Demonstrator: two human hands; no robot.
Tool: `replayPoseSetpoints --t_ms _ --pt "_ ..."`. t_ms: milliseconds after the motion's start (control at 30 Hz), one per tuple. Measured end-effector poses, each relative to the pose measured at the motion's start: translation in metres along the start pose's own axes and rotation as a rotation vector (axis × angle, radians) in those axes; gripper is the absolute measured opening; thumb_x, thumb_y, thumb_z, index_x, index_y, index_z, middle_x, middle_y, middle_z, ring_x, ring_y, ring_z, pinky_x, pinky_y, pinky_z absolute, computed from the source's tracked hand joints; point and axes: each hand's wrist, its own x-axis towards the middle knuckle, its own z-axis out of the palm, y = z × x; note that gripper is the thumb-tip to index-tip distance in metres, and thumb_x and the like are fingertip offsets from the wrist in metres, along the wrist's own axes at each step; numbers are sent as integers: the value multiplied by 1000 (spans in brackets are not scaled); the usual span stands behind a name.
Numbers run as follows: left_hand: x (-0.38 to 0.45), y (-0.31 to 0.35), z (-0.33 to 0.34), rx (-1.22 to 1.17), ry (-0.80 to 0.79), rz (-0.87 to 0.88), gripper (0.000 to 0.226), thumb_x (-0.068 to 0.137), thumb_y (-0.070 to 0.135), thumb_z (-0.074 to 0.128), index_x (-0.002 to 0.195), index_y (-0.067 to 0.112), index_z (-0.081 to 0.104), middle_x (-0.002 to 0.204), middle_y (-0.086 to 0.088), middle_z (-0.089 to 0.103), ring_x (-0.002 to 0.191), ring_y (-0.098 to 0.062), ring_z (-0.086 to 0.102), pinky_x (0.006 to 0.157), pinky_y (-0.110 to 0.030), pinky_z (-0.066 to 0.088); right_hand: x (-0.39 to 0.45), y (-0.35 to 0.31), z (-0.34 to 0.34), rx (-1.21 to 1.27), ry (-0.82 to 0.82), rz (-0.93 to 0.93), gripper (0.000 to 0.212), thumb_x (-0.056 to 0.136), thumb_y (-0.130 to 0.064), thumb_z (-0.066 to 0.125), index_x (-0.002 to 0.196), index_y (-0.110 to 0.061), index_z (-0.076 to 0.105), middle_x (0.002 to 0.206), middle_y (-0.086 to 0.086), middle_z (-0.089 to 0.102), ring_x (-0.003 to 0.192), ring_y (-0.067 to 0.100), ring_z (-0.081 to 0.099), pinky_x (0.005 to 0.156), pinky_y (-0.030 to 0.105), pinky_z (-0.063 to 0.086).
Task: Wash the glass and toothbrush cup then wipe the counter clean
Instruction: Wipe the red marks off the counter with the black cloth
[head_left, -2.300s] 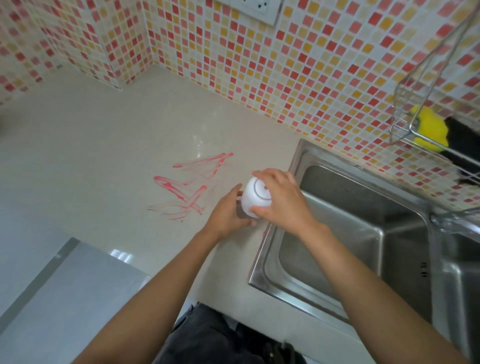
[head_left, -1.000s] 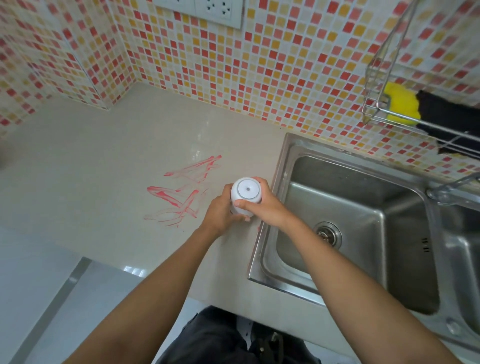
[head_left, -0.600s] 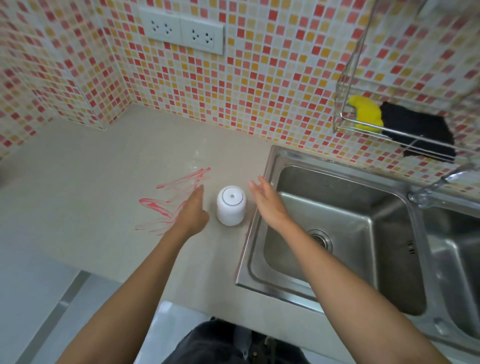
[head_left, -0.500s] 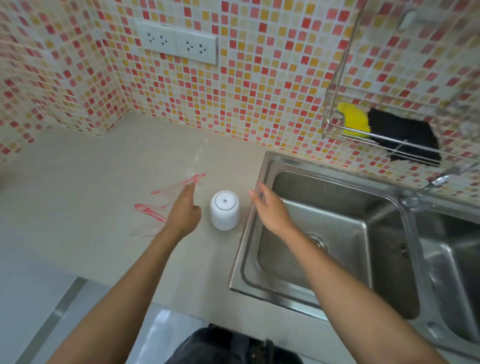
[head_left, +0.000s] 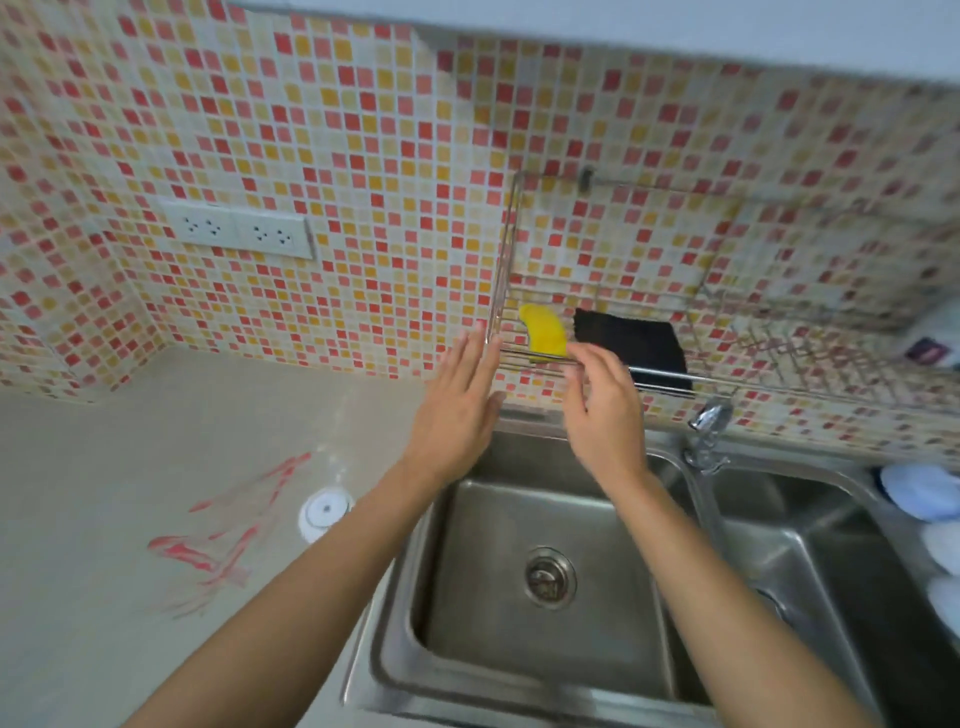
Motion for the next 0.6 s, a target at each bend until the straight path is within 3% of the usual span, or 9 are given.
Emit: replayPoseSetpoints --t_ms 67,133,267,367,433,500,600 --pt "25 18 16 78 -58 41 61 105 38 26 156 12 4 163 -7 -5 149 -20 -11 121 -34 -6 28 21 -11 -53 -4 64 34 96 -13 51 129 -10 56 130 6 57 121 21 50 102 35 42" --pt "42 25 33 178 -139 15 66 104 46 15 154 10 -9 161 -8 -16 147 -21 -20 123 -38 -5 51 42 -13 -126 -118 160 43 94 -14 55 136 -14 48 137 7 51 126 26 46 103 41 41" --pt "52 23 56 315 -167 -70 72 102 52 15 151 10 -16 159 -8 -21 146 -24 -23 122 -43 -5 88 64 -2 -248 -369 409 65 86 -42 64 142 -22 36 141 6 47 125 31 47 98 49 45" --pt "52 25 56 332 -152 -59 71 103 48 21 152 9 -11 160 -8 -17 146 -25 -20 119 -42 -9 109 69 10 -328 -575 501 80 79 -55 64 146 -27 29 147 8 39 132 38 38 109 62 26" --pt "51 26 54 317 -161 -58 69 103 46 20 151 11 -15 158 -5 -22 146 -23 -23 119 -39 -12 116 71 18 -382 -672 542 71 83 -45 62 144 -24 33 146 11 39 132 41 36 109 63 24" --pt "51 27 52 311 -171 -72 68 103 47 16 149 12 -20 156 -3 -27 145 -21 -26 120 -38 -12 120 72 22 -419 -674 535 55 83 -27 62 135 -18 45 134 13 48 123 39 44 103 58 37" --pt "51 31 50 294 -182 -102 68 104 47 19 150 13 -18 153 -1 -28 143 -19 -27 117 -37 -16 123 69 22 -486 -642 443 40 84 -16 62 123 -14 56 116 8 60 99 29 58 78 38 53"
